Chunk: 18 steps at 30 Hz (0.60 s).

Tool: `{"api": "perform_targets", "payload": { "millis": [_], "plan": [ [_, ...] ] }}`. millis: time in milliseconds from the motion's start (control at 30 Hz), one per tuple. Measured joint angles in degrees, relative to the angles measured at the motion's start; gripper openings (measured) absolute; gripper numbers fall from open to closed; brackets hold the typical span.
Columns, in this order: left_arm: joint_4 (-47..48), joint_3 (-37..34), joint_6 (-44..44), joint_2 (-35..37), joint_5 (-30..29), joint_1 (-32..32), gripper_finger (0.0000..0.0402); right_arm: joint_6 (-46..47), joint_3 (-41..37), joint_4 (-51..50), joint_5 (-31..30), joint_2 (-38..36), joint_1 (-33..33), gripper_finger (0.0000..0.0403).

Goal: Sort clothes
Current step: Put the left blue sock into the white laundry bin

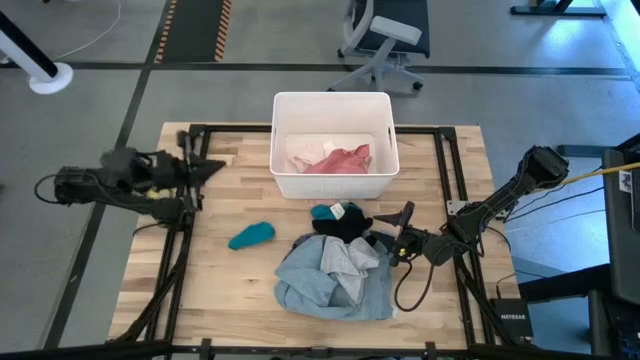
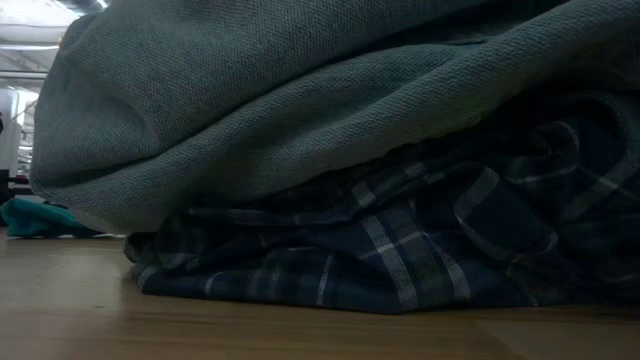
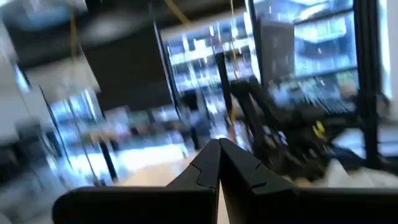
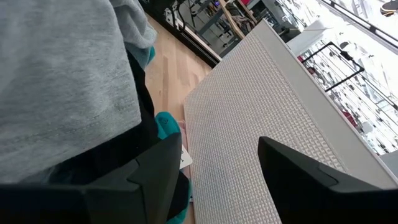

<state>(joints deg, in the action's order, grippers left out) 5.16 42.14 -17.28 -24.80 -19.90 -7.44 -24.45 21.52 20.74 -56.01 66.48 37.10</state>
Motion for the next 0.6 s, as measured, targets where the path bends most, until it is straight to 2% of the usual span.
{"api": "perform_targets", "payload": {
  "millis": [133, 367, 467, 600],
  "plan": [
    [-10.21, 1.63, -7.25, -0.10, -0.01, 0.00, 0.0001, 0.04, 0.00, -1.12, 0.02, 0.02, 0.00, 0.0232],
    [-21.19, 2.70, -17.84, 0.54, -0.02, 0.00, 0.0001, 0.07, 0.00, -1.65, 0.02, 0.02, 0.00, 0.0232],
    [-20.76, 2.70, -17.11, 0.28, -0.02, 0.00, 0.0001, 0.07, 0.00, -1.66, 0.02, 0.02, 0.00, 0.0232],
    [-12.08, 2.70, -9.20, -0.58, -0.89, 0.00, 0.0001, 0.11, 0.00, -1.65, 0.04, 0.02, 0.00, 0.0232]
  ]
}}
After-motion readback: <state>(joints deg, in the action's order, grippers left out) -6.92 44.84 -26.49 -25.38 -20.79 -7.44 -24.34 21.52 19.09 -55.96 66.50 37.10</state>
